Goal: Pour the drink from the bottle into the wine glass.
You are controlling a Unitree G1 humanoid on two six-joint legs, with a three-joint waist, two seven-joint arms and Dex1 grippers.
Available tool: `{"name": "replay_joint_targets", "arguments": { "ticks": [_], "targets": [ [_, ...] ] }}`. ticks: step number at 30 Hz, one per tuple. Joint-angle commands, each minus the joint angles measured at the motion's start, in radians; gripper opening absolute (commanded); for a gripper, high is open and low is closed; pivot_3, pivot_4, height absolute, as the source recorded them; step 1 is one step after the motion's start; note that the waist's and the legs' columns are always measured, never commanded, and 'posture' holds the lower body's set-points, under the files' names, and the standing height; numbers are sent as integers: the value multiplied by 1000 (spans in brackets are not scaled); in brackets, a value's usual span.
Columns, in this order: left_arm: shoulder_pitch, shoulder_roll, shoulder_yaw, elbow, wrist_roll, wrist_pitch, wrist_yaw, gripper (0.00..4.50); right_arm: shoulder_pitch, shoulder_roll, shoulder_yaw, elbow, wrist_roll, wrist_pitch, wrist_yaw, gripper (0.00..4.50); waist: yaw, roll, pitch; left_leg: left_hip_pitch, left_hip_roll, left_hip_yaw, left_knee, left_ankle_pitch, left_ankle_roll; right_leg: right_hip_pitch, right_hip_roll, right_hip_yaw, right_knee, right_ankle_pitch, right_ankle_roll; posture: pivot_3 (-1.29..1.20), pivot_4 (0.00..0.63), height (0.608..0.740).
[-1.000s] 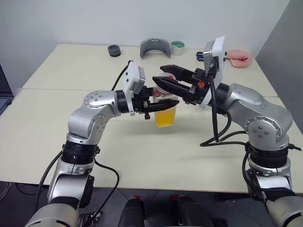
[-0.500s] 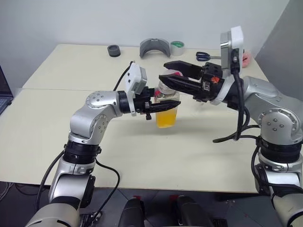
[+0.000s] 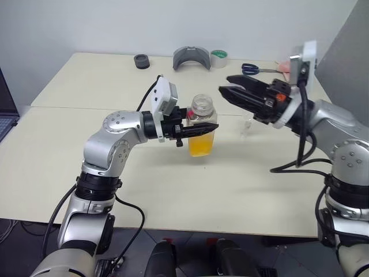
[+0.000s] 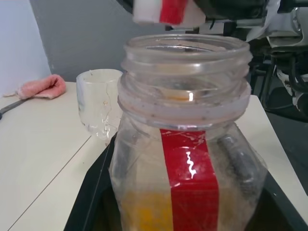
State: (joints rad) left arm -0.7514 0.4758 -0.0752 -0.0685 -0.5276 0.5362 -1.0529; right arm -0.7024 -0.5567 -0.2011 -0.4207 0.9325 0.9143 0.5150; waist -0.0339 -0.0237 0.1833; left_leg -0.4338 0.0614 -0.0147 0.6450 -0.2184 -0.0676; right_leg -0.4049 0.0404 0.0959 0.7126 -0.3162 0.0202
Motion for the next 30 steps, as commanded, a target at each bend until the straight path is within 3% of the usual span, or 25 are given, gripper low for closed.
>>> {"name": "replay_joint_targets", "arguments": {
  "ticks": [1,5,9,14,16,24,30],
  "targets": [
    [-11,-7,16,-32,-13,-17,1,1950,125,-21,-106,-117,36,16,-102,1817,1,0,0,0,0,0,0,0,0,0,0,0,0,0,0,0,150,740],
    [-15,-14,14,-25,-10,-22,1,1950,402,0,-71,-210,-183,-75,-234,1817,1,0,0,0,0,0,0,0,0,0,0,0,-1,0,0,0,150,740],
    [-17,-16,15,-23,-9,-26,-1,1950,602,83,23,-167,-394,-225,-322,1817,-5,0,0,0,0,1,0,0,0,0,0,1,0,-1,2,0,150,740],
    [-21,-16,14,-26,-8,-25,-2,1950,610,221,70,30,-570,-377,-432,1817,-19,0,0,2,0,0,0,0,0,0,2,2,2,-3,5,0,150,740],
    [-21,-15,15,-27,-7,-27,-4,1950,605,229,85,75,-600,-410,-407,1817,-19,0,0,2,0,0,0,1,-1,0,2,1,2,-3,5,0,150,740],
    [-14,-13,18,-33,-6,-33,-4,1950,633,215,68,64,-656,-418,-383,4484,-17,0,0,1,0,0,0,1,-1,0,2,1,2,0,1,0,150,740],
    [-8,-16,18,-35,-5,-40,2,1950,613,192,37,-63,-599,-338,-351,4484,-17,0,0,1,0,0,0,1,-1,0,2,1,2,0,1,0,150,740]
  ]
}}
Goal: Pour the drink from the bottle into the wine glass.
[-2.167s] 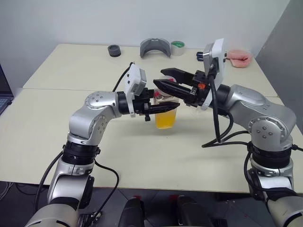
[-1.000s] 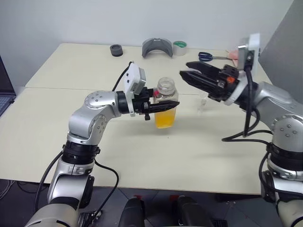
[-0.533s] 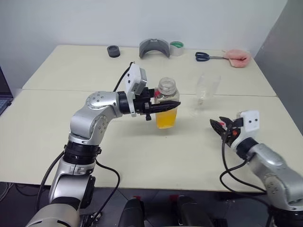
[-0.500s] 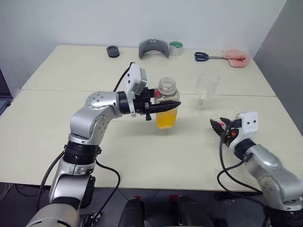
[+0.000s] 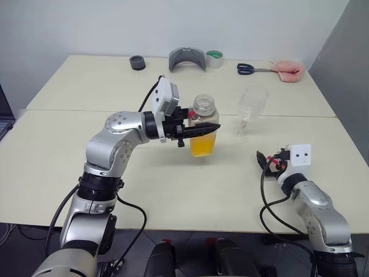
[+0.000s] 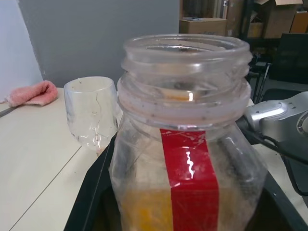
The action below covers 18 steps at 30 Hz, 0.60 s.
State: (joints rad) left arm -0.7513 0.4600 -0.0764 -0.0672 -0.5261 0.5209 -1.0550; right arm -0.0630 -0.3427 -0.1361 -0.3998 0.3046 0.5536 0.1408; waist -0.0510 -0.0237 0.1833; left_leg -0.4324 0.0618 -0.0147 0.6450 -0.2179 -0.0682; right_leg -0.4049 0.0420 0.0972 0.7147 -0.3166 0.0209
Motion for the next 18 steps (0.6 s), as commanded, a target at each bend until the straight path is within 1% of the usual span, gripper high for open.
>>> {"name": "replay_joint_targets", "arguments": {
  "ticks": [1,5,8,10,13,15,17,18],
  "targets": [
    [-8,-1,19,-35,-6,-26,5,1950,-47,-43,-32,-107,56,33,60,4484,0,0,0,0,0,0,0,0,0,0,0,0,0,0,0,0,150,740],
    [-10,0,23,-28,-4,-32,12,1950,-131,-156,-43,-188,244,108,266,4484,-1,0,0,0,0,0,0,0,0,0,0,0,0,0,0,0,150,740],
    [0,-2,43,-33,-8,-18,47,1950,-195,-261,-55,-239,436,195,427,4484,1,0,0,0,0,-1,0,0,0,1,0,-1,-1,0,0,0,150,740],
    [7,-1,61,-39,-10,-10,85,1950,-252,-315,-70,-255,567,249,496,4484,0,0,0,0,0,-1,0,0,0,1,0,-1,-1,0,0,0,150,740],
    [21,10,84,-48,8,-9,147,1950,-352,-387,-101,-222,695,309,539,4484,-1,0,0,0,0,-1,0,0,0,1,0,-1,-1,0,0,0,150,740],
    [36,19,101,-52,20,-9,189,1950,-407,-417,-105,-195,741,334,545,4484,1,0,0,0,0,-2,1,0,0,1,0,-1,-1,0,0,0,150,740],
    [63,29,122,-61,42,-11,244,1950,-478,-419,-79,-164,755,344,541,4484,-1,0,0,0,0,-1,1,0,0,2,0,-1,-1,0,0,0,150,740],
    [74,35,128,-63,60,-16,272,1950,-510,-401,-63,-148,748,338,527,4484,-2,0,0,0,0,-1,0,0,0,1,0,-1,-1,0,0,0,150,740]
  ]
}}
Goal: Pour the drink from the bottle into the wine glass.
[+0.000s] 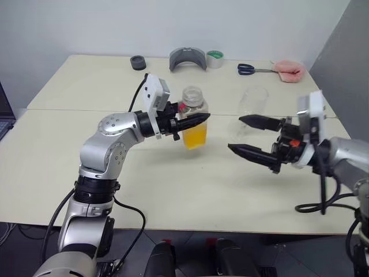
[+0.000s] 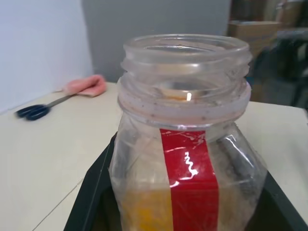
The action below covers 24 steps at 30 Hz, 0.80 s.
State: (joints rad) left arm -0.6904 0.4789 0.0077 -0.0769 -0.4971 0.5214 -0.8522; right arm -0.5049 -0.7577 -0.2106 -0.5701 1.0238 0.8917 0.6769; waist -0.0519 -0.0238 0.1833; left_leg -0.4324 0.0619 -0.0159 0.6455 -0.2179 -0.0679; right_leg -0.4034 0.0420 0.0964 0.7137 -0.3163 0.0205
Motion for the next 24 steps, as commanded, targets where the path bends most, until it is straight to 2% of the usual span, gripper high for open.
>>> {"name": "replay_joint_targets", "arguments": {
  "ticks": [1,7,11,18,24],
  "targets": [
    [21,16,58,-48,51,-23,111,1950,-92,35,26,40,21,-6,-27,4484,-2,0,0,0,0,0,0,0,0,0,0,0,0,0,0,0,150,740],
    [41,21,145,31,184,-70,358,1950,-112,85,77,68,-27,-39,-28,4484,7,0,0,-1,0,0,0,0,0,0,-1,-1,0,0,0,0,150,740],
    [36,-17,249,142,217,-137,527,1950,-124,118,115,77,-77,-70,-27,4484,8,0,0,-1,0,0,0,0,0,0,-1,-1,0,0,0,0,150,740],
    [36,-74,328,266,200,-275,591,1950,-131,128,129,90,-102,-78,-4,4484,23,0,0,-1,-1,0,0,0,0,0,-3,-1,0,0,0,0,150,740],
    [35,-80,300,362,228,-381,550,1950,-139,138,145,105,-130,-95,9,4484,23,0,0,-1,-1,0,0,0,0,0,-3,-2,0,0,0,0,150,740]
  ]
}}
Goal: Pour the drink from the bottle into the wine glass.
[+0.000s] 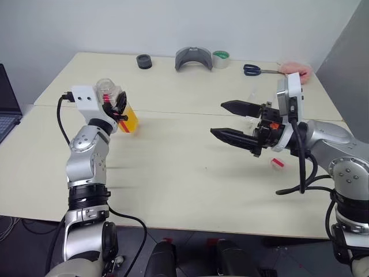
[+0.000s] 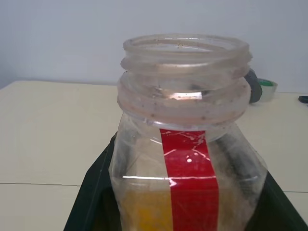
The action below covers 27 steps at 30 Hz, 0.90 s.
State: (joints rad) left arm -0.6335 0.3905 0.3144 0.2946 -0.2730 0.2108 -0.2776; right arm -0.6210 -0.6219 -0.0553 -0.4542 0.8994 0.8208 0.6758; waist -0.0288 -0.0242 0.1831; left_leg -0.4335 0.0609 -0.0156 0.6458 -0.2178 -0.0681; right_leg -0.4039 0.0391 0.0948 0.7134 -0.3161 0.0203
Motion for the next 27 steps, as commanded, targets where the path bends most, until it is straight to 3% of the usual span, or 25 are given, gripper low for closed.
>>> {"name": "replay_joint_targets", "arguments": {
  "ticks": [1,8,16,17,27],
  "targets": [
    [-22,7,-11,-2,3,-79,-31,1950,-21,7,-11,-11,-6,-23,7,4484,0,0,0,0,0,0,0,0,0,0,0,0,0,0,0,0,150,740],
    [1,12,-40,48,25,-100,-45,1950,-3,21,-10,-25,-20,-24,-3,4484,0,0,0,0,0,0,0,0,0,0,0,0,0,0,0,0,150,740],
    [21,12,-40,56,23,-98,-52,4332,-1,33,-11,-25,-30,-28,-15,4500,-2,0,0,0,0,0,0,0,0,0,0,0,1,0,0,0,150,740],
    [24,10,-41,54,23,-97,-51,4459,-2,35,-11,-25,-32,-28,-16,4500,-1,0,0,0,0,0,0,0,0,0,0,0,1,0,0,0,150,740],
    [134,2,-34,-77,17,-22,-12,4459,13,42,-18,-38,-47,-30,-24,4500,-3,0,0,0,1,0,0,0,0,0,0,0,1,0,0,0,150,740]
  ]
}}
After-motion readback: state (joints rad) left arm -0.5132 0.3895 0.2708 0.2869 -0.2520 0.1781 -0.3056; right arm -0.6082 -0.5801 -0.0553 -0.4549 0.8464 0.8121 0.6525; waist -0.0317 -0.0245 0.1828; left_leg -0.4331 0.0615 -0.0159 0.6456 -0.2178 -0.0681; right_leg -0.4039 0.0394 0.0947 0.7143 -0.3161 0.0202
